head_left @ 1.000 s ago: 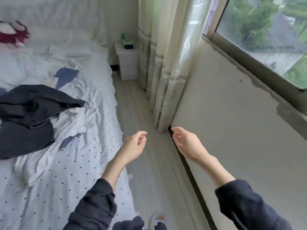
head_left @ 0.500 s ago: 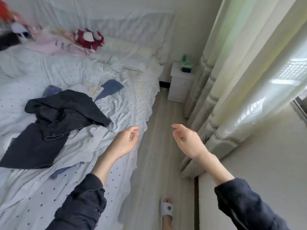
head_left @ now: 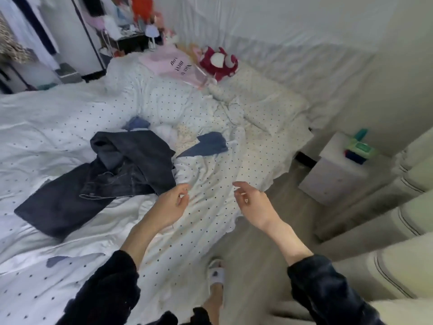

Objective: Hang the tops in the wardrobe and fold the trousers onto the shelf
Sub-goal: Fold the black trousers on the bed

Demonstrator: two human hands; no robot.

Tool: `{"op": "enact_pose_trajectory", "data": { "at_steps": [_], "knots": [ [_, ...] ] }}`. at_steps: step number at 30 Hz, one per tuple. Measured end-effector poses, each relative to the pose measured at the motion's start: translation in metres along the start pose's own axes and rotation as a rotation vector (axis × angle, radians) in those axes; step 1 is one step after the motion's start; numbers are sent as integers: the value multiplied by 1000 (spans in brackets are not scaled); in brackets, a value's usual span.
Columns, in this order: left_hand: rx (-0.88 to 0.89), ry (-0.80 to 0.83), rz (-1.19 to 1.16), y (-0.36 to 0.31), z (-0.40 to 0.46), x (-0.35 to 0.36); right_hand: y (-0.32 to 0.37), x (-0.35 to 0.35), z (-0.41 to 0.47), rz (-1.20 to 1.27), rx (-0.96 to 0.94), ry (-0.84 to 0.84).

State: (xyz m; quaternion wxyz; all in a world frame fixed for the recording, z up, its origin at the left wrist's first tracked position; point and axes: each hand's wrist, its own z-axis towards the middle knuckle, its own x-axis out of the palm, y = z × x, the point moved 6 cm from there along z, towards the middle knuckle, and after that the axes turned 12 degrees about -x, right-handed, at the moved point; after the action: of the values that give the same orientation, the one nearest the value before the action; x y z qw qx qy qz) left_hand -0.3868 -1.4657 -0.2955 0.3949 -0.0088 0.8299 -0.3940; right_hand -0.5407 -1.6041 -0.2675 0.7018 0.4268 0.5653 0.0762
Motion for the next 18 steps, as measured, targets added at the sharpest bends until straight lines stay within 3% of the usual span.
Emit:
{"op": "enact_pose_trajectory", "data": {
  "at_steps": [6,11,18],
  "knots": [
    [-98,-18,-31,-27,111,9,-44,-16,120,-74,-101,156],
    [-171,-127,-25,-53,187,-4,-67,-41,223,-116,-180,270],
    [-443,-233,-126,-30,239,-11,-82,-21,346,-90,-336,489]
  ]
}}
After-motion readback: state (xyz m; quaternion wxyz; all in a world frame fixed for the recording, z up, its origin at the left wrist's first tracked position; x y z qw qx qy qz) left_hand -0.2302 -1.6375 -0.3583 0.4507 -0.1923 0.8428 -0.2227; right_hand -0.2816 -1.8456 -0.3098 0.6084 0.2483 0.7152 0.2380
